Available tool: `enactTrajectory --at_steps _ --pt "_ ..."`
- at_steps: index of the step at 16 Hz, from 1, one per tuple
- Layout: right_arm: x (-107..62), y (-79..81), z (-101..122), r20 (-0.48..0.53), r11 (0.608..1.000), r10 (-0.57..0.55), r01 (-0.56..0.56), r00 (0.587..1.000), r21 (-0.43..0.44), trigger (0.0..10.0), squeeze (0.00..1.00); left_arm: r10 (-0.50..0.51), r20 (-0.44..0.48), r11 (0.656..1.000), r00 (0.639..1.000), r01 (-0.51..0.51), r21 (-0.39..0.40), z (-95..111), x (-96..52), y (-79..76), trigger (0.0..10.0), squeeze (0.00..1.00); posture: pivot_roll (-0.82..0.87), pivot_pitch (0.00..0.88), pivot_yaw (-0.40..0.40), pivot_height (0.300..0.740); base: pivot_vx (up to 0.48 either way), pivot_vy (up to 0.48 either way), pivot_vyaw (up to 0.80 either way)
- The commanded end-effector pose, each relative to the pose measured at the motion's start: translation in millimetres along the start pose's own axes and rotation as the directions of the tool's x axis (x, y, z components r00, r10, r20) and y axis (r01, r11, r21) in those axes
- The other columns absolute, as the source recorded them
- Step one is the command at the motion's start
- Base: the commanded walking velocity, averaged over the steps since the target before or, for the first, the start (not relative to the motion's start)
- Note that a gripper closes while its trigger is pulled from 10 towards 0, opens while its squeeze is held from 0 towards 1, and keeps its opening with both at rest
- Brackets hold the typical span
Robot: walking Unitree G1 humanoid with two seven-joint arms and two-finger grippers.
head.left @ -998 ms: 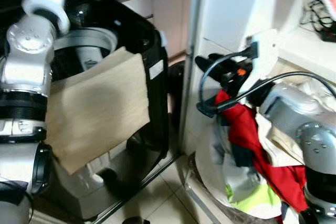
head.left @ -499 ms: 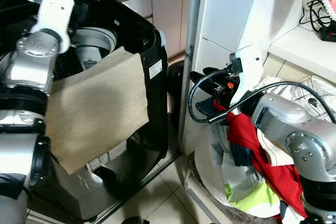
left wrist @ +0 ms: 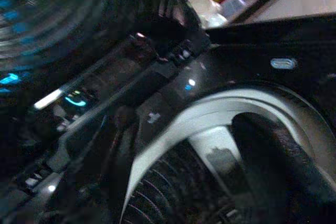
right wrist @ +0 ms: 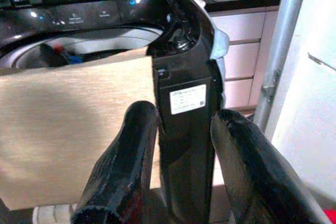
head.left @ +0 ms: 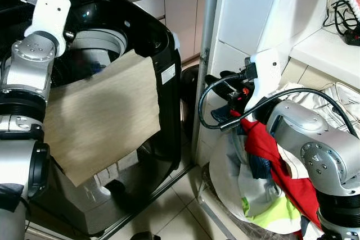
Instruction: Clothes washing
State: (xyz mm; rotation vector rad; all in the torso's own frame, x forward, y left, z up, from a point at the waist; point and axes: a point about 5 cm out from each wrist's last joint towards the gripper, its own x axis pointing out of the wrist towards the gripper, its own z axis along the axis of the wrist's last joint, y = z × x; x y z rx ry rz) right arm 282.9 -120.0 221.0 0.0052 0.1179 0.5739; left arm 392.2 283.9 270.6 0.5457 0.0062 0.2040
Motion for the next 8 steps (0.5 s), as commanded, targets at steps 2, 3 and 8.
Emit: enactTrajectory --at_steps 2,3,8 --pt "1.8 0.2 3.6 0.01 1.0 -0.005 0.005 1.0 -0.008 10.0 0.0 0.048 0.028 0.999 0.998 -0.049 0.019 8.3 0.9 10.0 10.0 1.0 -0.09 0.0 0.043 0.74 0.0 0.0 0.0" --pt "1.8 0.2 3.6 0.01 1.0 -0.005 0.005 1.0 -0.008 10.0 0.0 0.048 0.028 0.999 0.998 -0.049 0.019 8.3 0.9 10.0 10.0 1.0 -0.09 0.0 0.043 0.74 0.0 0.0 0.0" --pt "1.8 0.2 3.6 0.01 1.0 -0.005 0.005 1.0 -0.008 10.0 0.0 0.048 0.028 0.999 0.998 -0.049 0.019 8.3 0.9 10.0 10.0 1.0 -0.09 0.0 0.043 0.74 0.0 0.0 0.0"
